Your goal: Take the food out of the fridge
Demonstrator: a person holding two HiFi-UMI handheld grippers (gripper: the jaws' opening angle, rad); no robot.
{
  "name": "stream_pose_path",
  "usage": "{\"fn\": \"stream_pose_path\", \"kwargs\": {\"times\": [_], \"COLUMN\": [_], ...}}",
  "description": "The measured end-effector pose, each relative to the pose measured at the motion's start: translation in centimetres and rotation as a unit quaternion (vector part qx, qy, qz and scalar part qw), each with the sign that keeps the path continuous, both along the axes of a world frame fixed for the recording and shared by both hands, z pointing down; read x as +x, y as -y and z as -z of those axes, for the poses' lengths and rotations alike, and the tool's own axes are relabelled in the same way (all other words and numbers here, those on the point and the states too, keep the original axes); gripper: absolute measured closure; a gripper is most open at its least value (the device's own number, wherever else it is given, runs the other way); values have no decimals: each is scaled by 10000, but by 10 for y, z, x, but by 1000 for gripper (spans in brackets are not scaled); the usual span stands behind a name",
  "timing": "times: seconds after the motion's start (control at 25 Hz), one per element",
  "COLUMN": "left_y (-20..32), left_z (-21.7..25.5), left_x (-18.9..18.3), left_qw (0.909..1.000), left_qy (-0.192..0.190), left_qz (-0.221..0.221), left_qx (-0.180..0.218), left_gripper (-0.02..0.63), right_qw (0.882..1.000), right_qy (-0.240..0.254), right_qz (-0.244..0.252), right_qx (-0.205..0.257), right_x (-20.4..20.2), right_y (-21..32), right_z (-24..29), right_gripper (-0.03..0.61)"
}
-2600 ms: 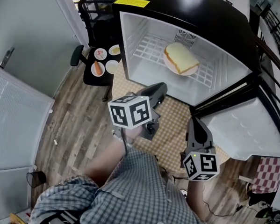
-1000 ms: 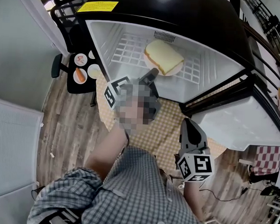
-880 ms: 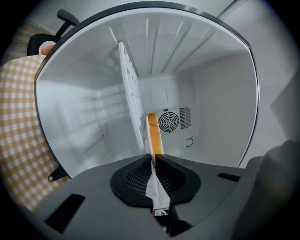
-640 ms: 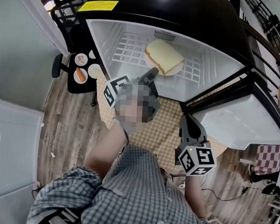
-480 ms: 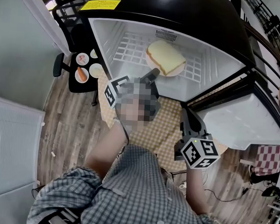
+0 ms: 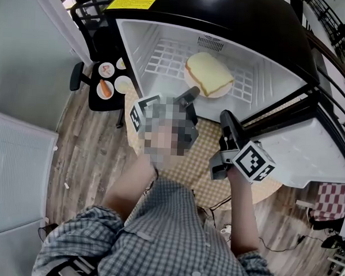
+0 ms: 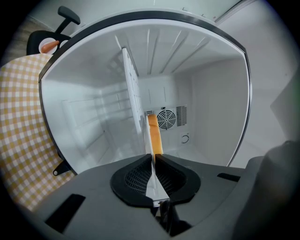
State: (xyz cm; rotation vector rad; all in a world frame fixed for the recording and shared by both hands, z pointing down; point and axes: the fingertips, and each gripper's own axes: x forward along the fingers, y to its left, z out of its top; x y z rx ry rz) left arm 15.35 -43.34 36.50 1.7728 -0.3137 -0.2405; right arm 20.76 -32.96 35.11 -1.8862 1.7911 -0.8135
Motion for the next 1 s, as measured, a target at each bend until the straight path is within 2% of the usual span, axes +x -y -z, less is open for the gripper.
{"fn": "stream_pose_path", "kwargs": {"times": [0.12, 0.2, 0.36, 0.6, 0.84, 1.0], "left_y": [-1, -2, -2, -5, -8, -10], "left_z": [0, 0, 0, 0, -1, -3], "left_x": [-2, -2, -4, -7, -10, -14], "left_qw": [10000, 10000, 10000, 9999, 9996, 9994], "left_qy": [-9, -4, 20, 23, 69, 113], "left_qz": [-13, -36, -49, -97, -199, -220], "left_qx": [1, 3, 32, 82, 166, 222], "left_gripper": [584, 584, 584, 584, 584, 584], "right_qw": [9984, 9961, 9908, 9888, 9906, 9913], "right_qy": [549, 853, 1221, 1380, 1291, 1201], "right_qz": [12, 13, 64, 21, -15, 141], "right_qx": [113, 227, 575, 563, 449, 525], "right_x": [3, 5, 9, 9, 11, 7], "right_y": [11, 18, 32, 41, 44, 46], "right_z": [-7, -10, -4, -7, -12, -10], "right_gripper": [562, 512, 505, 505, 506, 512]}}
